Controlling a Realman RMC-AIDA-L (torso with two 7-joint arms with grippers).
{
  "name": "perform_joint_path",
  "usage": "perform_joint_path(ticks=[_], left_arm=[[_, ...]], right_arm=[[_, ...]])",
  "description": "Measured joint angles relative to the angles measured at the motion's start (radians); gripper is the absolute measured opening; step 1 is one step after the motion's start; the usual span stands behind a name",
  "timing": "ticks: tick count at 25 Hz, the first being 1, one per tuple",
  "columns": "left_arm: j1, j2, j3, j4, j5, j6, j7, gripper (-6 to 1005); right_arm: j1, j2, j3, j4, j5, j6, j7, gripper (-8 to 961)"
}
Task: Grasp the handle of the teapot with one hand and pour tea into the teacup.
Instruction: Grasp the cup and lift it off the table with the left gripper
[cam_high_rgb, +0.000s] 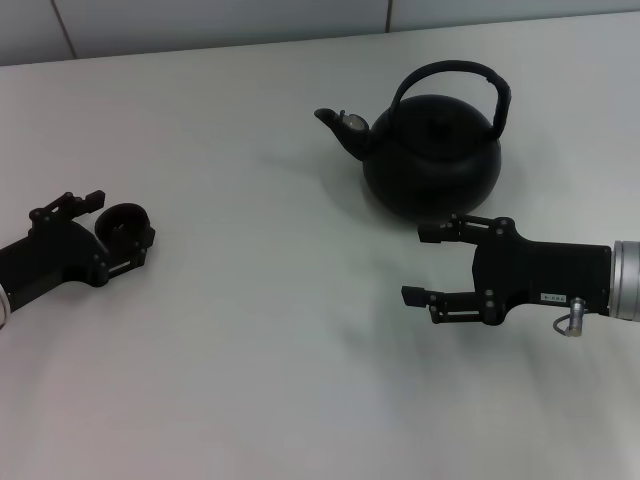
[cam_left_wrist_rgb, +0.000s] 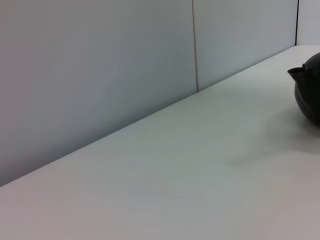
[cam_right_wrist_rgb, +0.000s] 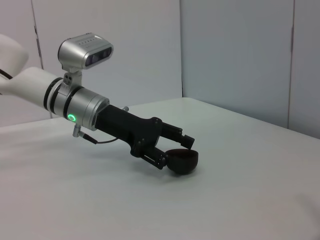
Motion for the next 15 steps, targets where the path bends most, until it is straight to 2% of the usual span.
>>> perform_joint_path(ticks=[15], left_arm=[[-0.004,0.0,0.001,-0.003,0.006,-0.005,-0.001,823]], right_arm=[[-0.001,0.0,0.0,-0.02,0.0,-0.022,0.011,818]])
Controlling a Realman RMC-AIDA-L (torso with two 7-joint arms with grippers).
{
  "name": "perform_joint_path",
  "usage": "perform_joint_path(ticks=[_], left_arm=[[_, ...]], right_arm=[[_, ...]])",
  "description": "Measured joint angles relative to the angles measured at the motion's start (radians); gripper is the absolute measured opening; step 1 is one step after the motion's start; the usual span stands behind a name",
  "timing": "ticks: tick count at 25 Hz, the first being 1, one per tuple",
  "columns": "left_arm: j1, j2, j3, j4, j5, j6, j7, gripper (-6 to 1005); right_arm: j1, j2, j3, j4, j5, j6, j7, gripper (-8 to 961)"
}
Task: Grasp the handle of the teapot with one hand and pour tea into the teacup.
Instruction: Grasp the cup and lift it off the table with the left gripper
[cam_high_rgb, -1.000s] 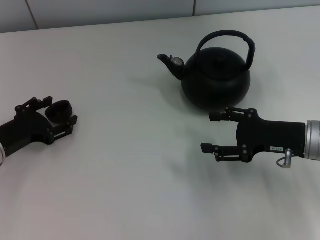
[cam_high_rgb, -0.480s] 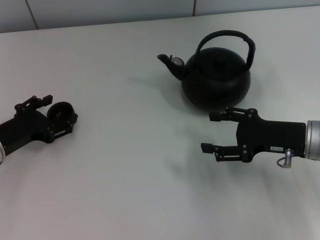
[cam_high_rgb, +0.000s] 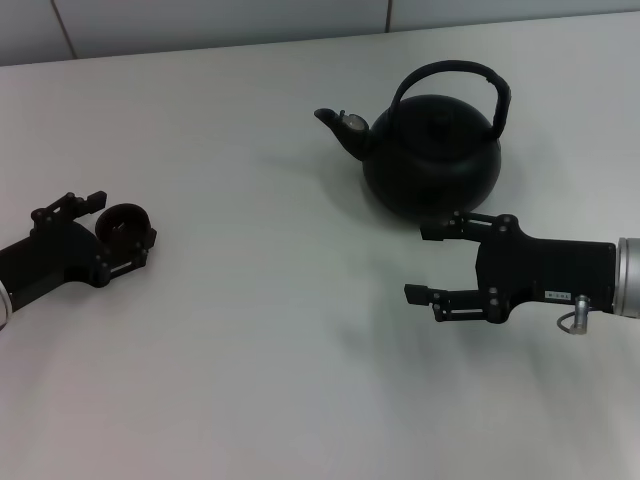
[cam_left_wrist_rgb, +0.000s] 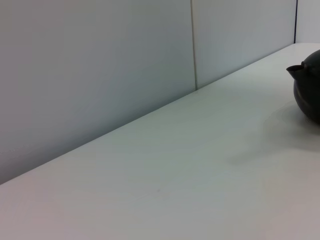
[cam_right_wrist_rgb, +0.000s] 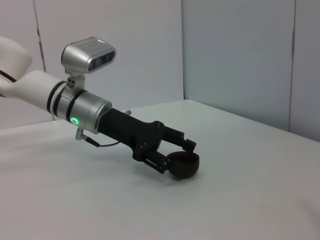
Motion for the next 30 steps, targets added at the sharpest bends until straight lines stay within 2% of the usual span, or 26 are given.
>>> perform_joint_path(ticks=[17,23,30], left_arm=[[0.0,0.0,0.026,0.001,0.0,-0.006,0.004,815],[0.0,0.0,0.036,0.007,0.0,-0.009,0.005,683],[0.001,0.002,0.047,0.015,0.0,-0.006,0.002,686]], right_arm=[[-0.002,0.001,0.0,-0.011,0.005,-0.017,0.001,817],[-0.002,0.001,0.0,-0.012,0.006,-0.017,0.001,817],[-0.002,0.001,0.0,-0.012,0.006,-0.017,0.001,818]])
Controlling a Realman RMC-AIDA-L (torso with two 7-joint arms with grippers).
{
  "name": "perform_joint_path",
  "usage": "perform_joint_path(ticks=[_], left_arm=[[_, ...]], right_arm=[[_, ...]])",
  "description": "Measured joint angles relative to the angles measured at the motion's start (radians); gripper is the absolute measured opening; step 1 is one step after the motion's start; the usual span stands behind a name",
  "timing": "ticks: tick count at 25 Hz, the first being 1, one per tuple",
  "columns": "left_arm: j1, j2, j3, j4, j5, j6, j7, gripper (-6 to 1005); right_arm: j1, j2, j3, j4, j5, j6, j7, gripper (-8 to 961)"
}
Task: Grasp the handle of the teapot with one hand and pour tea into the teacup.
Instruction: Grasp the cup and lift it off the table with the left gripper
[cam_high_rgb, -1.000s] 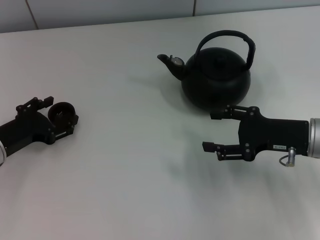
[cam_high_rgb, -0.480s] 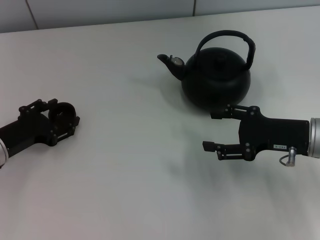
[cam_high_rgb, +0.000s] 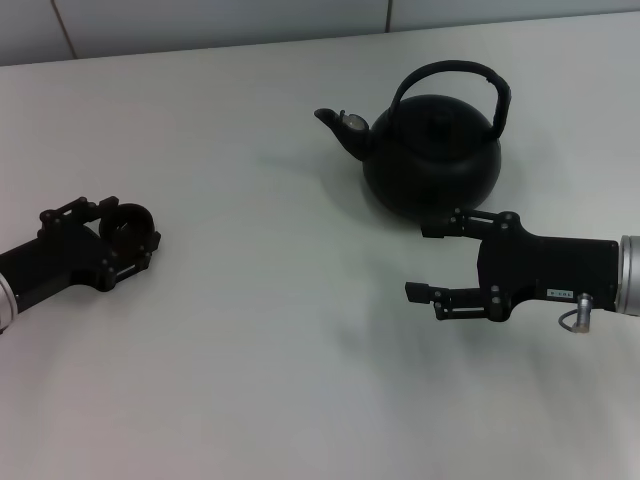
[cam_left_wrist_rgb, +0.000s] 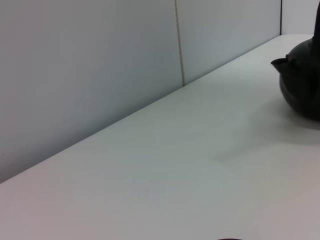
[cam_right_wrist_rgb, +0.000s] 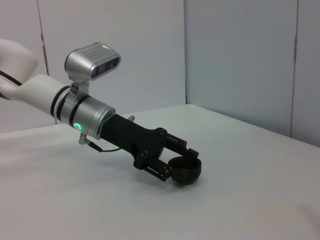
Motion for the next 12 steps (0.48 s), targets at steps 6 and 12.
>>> perform_joint_path(ticks=[6,12], left_arm=[[-0.007,-0.004,0.039,0.025,-0.004,0.017,-0.011,688],[-0.064,-0.012,0.103,0.04,-0.008,0.042,-0.046,690]], right_arm=[[-0.001,0.0,0.0,0.0,0.0,-0.001,0.0,818],[-0.006,0.0,0.002,-0.005,0.002,-0.013,0.0,817]])
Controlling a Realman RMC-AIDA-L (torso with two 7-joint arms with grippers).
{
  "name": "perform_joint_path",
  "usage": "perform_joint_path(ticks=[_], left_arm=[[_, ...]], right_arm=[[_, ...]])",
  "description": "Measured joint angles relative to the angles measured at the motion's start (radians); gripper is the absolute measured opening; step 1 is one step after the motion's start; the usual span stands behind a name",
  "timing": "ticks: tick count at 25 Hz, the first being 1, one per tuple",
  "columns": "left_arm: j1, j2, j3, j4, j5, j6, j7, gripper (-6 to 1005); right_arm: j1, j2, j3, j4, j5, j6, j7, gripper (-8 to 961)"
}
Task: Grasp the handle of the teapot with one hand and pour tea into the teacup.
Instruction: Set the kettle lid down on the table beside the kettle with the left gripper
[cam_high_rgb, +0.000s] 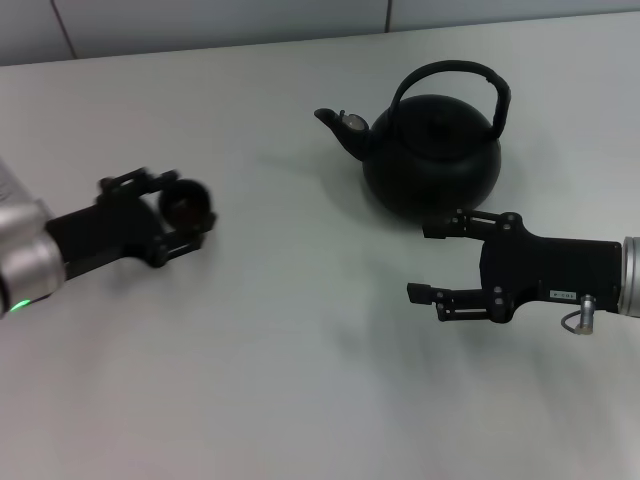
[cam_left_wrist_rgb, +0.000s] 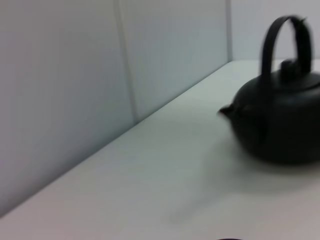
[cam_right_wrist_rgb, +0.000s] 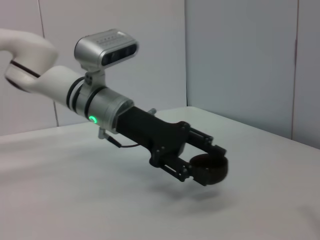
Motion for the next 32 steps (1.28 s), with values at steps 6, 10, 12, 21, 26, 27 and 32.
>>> perform_joint_path(ticks=[6,10,12,21,26,27,32], left_arm=[[-0.099,-0.003,0.06,-0.048,-0.002,-0.011,-0.006,692],[-0.137,-0.004,0.084,-0.077,-0.003,-0.041,-0.007,694],[-0.14,-0.004,0.092,-0.079,-0.003,-0.044,-0.008,695],[-0.157,-0.004,0.125,-0.127,-0.005,-0.09,0.002,698],[-0.157,-0.004,0.139,-0.131,-0.005,-0.1,0.003,700],[-0.156,-0.004,0.141,-0.132,-0.005,-0.101,0.003,700],[-0.153,-0.004,0.145,-0.135,-0.005,-0.103,0.003,702]], right_arm=[[-0.003,0.001,0.0,-0.001,0.001,-0.001,0.0,817],[-0.004,0.001,0.002,-0.002,0.001,-0.009,0.0,817],[-0.005,0.001,0.002,-0.006,0.001,-0.01,0.0,818],[-0.004,0.002,-0.001,-0.01,0.002,-0.015,0.0,818],[-0.004,0.002,-0.001,-0.01,0.002,-0.015,0.0,817],[-0.004,0.002,-0.001,-0.01,0.002,-0.015,0.0,817],[-0.003,0.002,-0.001,-0.01,0.002,-0.015,0.0,817]])
